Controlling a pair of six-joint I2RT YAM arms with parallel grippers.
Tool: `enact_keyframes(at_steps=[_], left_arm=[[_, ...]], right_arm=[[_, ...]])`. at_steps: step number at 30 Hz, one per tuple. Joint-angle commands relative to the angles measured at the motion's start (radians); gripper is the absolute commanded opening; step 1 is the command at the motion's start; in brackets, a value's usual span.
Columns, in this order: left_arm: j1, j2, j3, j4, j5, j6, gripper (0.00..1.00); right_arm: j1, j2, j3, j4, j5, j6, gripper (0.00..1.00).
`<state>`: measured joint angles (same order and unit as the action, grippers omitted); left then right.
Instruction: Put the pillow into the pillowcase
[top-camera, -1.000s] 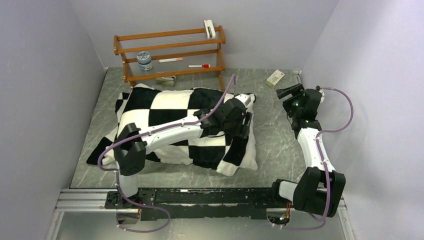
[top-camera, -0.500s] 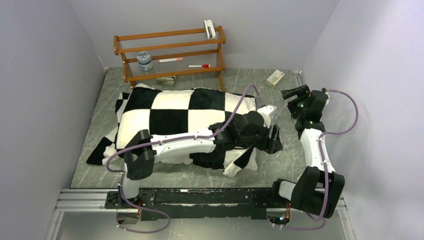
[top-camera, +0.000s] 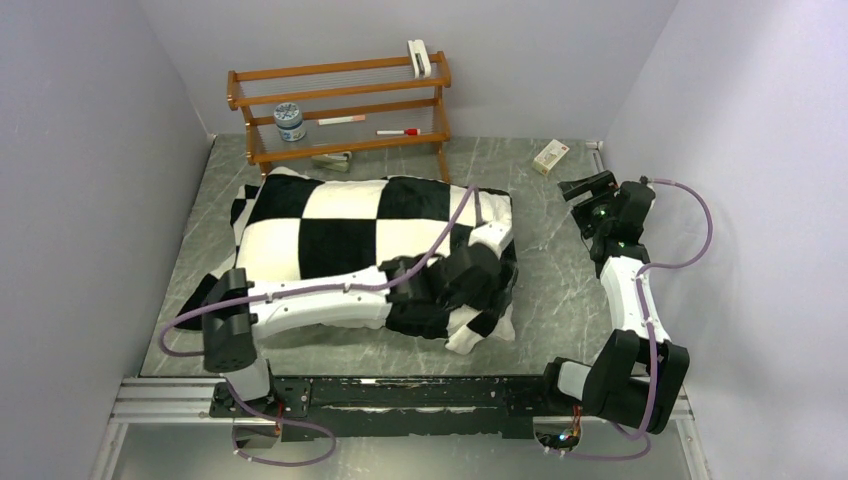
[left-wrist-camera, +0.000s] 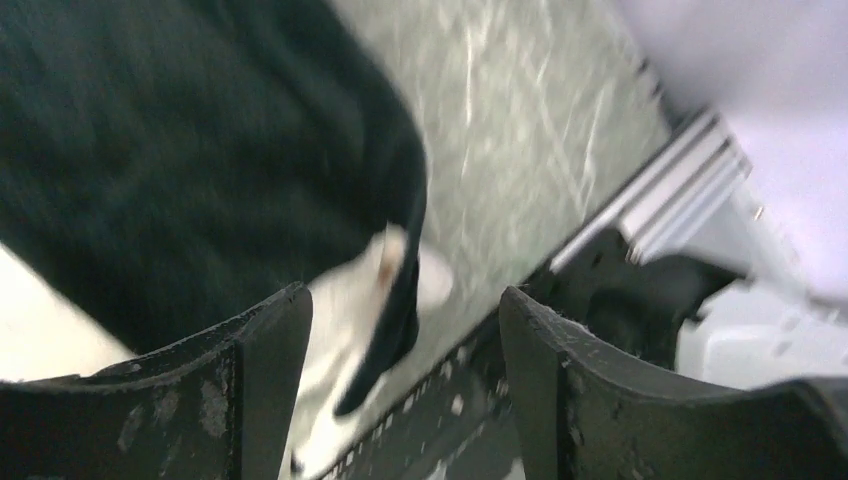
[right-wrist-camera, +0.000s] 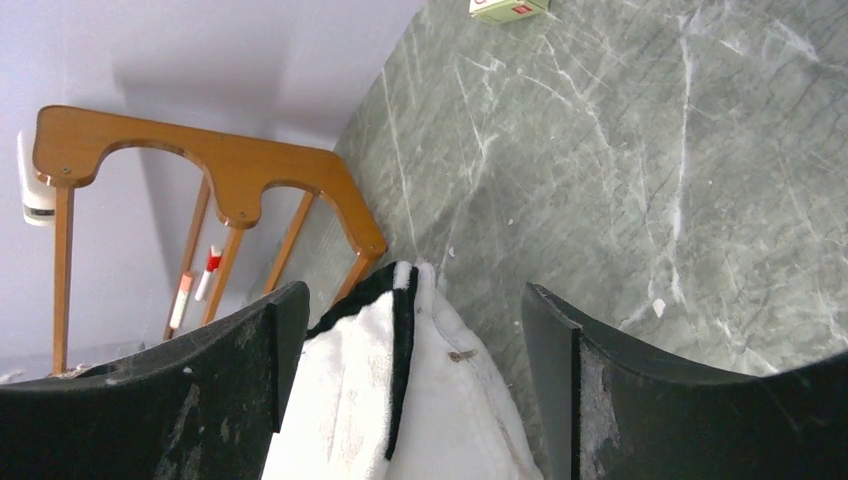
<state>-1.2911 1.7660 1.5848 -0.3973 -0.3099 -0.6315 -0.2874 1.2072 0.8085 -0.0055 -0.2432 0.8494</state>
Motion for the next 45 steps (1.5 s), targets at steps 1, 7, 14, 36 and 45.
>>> enact_keyframes(at_steps=[1,7,14,36,45], left_arm=[[-0.04,-0.071,-0.203,0.127,0.042,-0.073,0.73],[-0.126,0.061,-0.117,0.254,0.158,-0.069,0.72],[-0.15,0.048,-0.067,0.331,0.138,-0.001,0.72],[-0.052,0.563,0.509,-0.322,-0.717,0.224,0.97],[0.003,0.841,0.534,-0.359,-0.787,0.274,0.81]], right_arm=[[-0.012,-0.001,0.022,0.01,-0.018,-0.012,0.81],[-0.015,-0.024,0.015,-0.016,-0.001,-0.016,0.81],[-0.028,-0.023,0.02,-0.027,-0.002,-0.024,0.81],[-0.036,0.032,0.003,-0.008,-0.023,-0.023,0.82],[-0.036,0.031,-0.015,0.002,-0.028,-0.035,0.82]])
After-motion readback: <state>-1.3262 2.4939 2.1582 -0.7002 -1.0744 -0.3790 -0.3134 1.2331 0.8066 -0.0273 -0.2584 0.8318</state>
